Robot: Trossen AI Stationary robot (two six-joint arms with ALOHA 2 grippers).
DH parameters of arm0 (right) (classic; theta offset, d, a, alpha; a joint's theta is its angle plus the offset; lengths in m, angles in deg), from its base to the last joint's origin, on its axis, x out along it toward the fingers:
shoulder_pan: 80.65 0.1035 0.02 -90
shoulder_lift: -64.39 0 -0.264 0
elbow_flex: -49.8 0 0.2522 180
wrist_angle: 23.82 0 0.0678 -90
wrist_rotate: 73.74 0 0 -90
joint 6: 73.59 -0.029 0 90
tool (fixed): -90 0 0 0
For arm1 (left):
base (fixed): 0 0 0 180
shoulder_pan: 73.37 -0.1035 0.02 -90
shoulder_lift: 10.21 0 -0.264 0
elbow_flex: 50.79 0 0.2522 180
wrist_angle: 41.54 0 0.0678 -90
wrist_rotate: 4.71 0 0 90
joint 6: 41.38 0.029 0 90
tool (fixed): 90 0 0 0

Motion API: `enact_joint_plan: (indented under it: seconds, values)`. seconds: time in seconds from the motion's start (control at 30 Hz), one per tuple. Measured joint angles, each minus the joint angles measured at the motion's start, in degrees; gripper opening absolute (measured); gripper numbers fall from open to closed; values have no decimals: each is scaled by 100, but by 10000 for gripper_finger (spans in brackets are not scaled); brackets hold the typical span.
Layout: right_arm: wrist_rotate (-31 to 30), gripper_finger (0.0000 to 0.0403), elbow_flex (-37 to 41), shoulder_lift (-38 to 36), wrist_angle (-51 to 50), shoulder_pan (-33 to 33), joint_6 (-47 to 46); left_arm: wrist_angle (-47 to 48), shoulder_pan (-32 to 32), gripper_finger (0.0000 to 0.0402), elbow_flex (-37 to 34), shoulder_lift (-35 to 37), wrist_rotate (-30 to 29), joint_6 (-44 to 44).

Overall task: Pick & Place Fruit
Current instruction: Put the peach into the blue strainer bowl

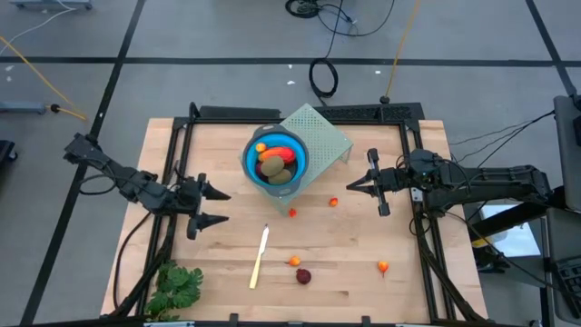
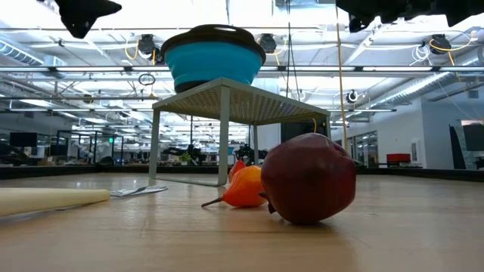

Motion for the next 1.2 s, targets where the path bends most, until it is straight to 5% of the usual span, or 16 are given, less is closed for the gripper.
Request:
enact_joint_plan:
  seconds: [0.73,1.2]
  values:
    - [17,4,0,-2,-4,2,28,93,-2,312,-1061,2345,-195,450]
    - [4,4,-1,-2,2,2,-824,964,-2,312,-1208,2596,-184,51]
